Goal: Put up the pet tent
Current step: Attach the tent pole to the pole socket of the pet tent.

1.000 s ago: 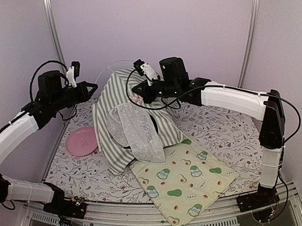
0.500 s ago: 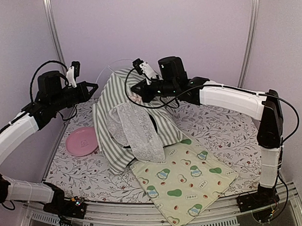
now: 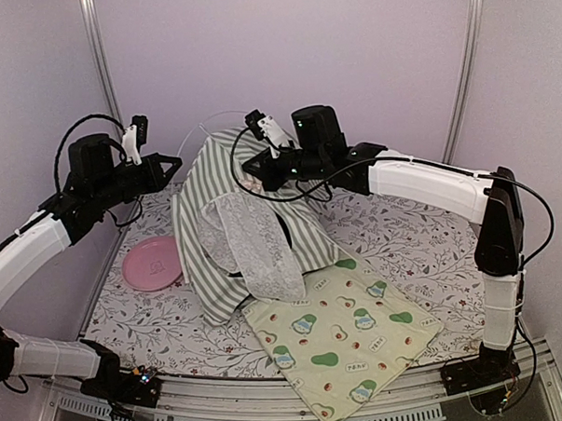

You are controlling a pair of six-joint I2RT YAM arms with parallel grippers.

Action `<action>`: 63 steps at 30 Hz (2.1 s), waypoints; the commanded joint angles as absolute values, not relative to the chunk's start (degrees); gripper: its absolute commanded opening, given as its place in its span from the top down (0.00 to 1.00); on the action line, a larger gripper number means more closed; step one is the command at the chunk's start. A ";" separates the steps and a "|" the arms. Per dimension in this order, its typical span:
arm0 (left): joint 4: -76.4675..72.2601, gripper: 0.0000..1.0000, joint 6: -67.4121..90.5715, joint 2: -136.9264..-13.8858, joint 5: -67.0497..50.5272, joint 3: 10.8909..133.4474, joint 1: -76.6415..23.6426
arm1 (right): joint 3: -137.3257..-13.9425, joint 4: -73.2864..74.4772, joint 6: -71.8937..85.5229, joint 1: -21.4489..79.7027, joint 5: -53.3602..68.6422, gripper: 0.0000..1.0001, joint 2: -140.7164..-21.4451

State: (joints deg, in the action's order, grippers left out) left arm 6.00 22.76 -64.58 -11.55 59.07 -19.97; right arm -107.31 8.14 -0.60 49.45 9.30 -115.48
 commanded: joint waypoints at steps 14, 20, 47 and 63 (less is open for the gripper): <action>1.98 1.00 23.12 -64.15 -11.04 59.53 -19.08 | -104.76 8.62 -0.79 48.98 10.82 1.00 -114.03; 2.11 1.00 22.90 -64.34 -10.95 59.57 -19.07 | -104.06 7.96 -0.79 48.96 10.61 1.00 -113.54; 2.40 1.00 23.11 -64.34 -12.86 59.84 -19.14 | -99.05 0.66 -0.26 48.98 12.19 1.00 -110.82; 3.82 1.00 24.19 -62.88 -14.69 61.75 -19.36 | -100.26 2.18 2.00 48.96 11.79 1.00 -112.55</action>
